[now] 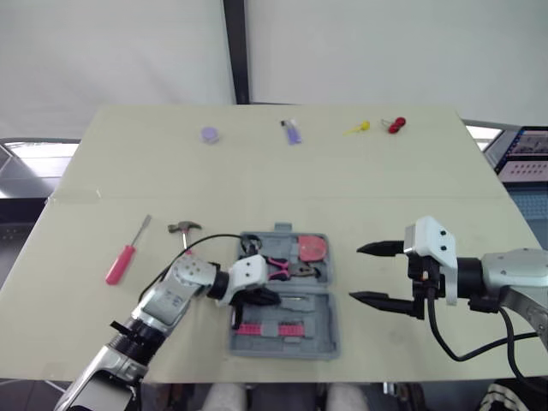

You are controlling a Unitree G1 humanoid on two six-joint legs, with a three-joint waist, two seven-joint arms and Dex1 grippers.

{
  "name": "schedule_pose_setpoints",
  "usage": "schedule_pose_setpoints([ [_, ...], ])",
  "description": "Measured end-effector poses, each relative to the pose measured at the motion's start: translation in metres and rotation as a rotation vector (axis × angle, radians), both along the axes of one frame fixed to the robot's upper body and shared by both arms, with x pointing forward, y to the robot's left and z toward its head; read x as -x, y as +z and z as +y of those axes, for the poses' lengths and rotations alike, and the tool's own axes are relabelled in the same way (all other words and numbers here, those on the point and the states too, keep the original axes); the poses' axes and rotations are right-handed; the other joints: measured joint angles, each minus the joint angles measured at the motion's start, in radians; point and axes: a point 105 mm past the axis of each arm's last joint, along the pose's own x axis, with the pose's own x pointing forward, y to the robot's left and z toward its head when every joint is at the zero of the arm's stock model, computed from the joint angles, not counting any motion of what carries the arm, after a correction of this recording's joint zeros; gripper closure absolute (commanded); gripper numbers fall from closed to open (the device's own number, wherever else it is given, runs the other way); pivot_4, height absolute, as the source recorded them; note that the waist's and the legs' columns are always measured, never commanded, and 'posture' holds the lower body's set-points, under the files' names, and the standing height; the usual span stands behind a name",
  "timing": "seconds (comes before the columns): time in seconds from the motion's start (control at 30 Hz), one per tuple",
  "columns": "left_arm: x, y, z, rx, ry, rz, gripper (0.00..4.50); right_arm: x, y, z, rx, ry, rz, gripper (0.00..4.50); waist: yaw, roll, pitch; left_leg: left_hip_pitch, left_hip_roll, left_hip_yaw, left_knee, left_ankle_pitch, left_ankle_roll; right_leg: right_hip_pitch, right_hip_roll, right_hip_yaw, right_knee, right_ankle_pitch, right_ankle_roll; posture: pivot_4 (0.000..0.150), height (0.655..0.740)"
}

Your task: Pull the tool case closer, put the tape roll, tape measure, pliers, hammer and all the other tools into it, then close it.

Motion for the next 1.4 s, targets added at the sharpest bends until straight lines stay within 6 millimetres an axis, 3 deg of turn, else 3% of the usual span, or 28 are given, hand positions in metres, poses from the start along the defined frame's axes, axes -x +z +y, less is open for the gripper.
schedule_pose_setpoints([
  [0.03, 0.000, 0.012, 0.000, 0.045, 0.010, 0.014, 3.68, -0.003, -0.001, -0.003, -0.012, -0.015, 0.006, 0.00, 0.000, 0.000, 0.000, 0.000, 0.000, 0.000, 0.000, 0.000, 0.000, 0.000, 0.000, 0.000, 0.000, 0.000, 0.000, 0.150, 0.7400],
  [0.13, -0.002, 0.041, 0.009, 0.113, 0.040, 0.010, 2.18, -0.011, -0.005, -0.015, -0.025, -0.067, 0.020, 0.00, -0.002, 0.000, 0.000, 0.000, 0.000, 0.000, 0.000, 0.000, 0.000, 0.000, 0.000, 0.000, 0.000, 0.000, 0.000, 0.150, 0.7400],
  [0.27, -0.015, 0.066, 0.040, 0.154, 0.200, -0.006, 0.31, -0.020, -0.017, -0.047, -0.066, -0.200, 0.052, 0.00, -0.004, 0.000, 0.000, 0.000, 0.000, 0.000, -0.001, 0.000, 0.000, 0.000, 0.000, 0.000, 0.000, 0.000, 0.000, 0.150, 0.7400],
  [0.3, -0.019, 0.069, 0.051, 0.153, 0.257, -0.020, 0.05, -0.023, -0.020, -0.057, -0.083, -0.241, 0.056, 0.00, -0.005, 0.000, 0.000, 0.000, 0.000, 0.000, -0.001, 0.000, 0.000, 0.000, 0.000, 0.000, 0.000, 0.000, 0.000, 0.150, 0.7400],
  [0.4, -0.030, 0.076, 0.088, 0.155, 0.448, -0.070, 0.05, -0.030, -0.031, -0.086, -0.122, -0.362, 0.061, 0.00, -0.010, 0.000, 0.000, 0.001, 0.000, 0.000, -0.002, 0.000, 0.000, 0.000, 0.000, 0.000, 0.000, 0.000, 0.000, 0.150, 0.7400],
  [0.5, -0.039, 0.074, 0.155, 0.122, 0.763, -0.129, 0.05, -0.037, -0.042, -0.123, -0.136, -0.520, 0.030, 0.00, -0.024, 0.000, 0.000, 0.002, 0.000, 0.001, -0.005, 0.000, 0.000, 0.000, 0.000, 0.000, -0.001, 0.000, 0.000, 0.150, 0.7400],
  [0.57, -0.038, 0.070, 0.189, 0.099, 0.913, -0.166, 0.05, -0.040, -0.047, -0.138, -0.141, -0.586, 0.006, 0.00, -0.028, 0.001, 0.000, 0.002, 0.000, 0.001, -0.006, 0.000, 0.000, 0.000, 0.000, 0.000, -0.001, 0.000, 0.000, 0.150, 0.7400],
  [0.63, -0.033, 0.066, 0.227, 0.079, 1.090, -0.208, 0.05, -0.043, -0.055, -0.150, -0.148, -0.649, -0.015, 0.00, -0.030, 0.001, 0.001, 0.003, 0.000, 0.001, -0.008, 0.000, 0.000, -0.001, 0.000, 0.000, -0.002, 0.000, 0.000, 0.150, 0.7400],
  [0.87, 0.001, 0.041, 0.314, 0.018, 1.565, -0.307, 0.05, -0.058, -0.070, -0.188, -0.153, -0.851, -0.132, 0.00, -0.035, 0.001, 0.001, 0.004, 0.000, 0.003, -0.010, 0.000, -0.001, 0.000, 0.000, 0.000, -0.002, 0.000, 0.000, 0.150, 0.7400],
  [1.07, 0.021, 0.040, 0.349, -0.029, 1.795, -0.377, 0.05, -0.062, -0.077, -0.206, -0.169, -0.951, -0.185, 0.00, -0.037, 0.001, 0.000, 0.005, 0.000, 0.003, -0.011, 0.000, -0.001, 0.000, 0.000, 0.000, -0.003, 0.000, 0.000, 0.150, 0.7400],
  [1.4, 0.032, 0.035, 0.359, -0.080, 1.875, -0.387, 0.05, -0.064, -0.072, -0.204, -0.172, -0.937, -0.217, 0.00, -0.054, 0.001, 0.000, 0.005, 0.000, 0.003, -0.012, 0.000, -0.001, -0.001, 0.000, 0.001, -0.003, 0.000, 0.000, 0.150, 0.7400],
])
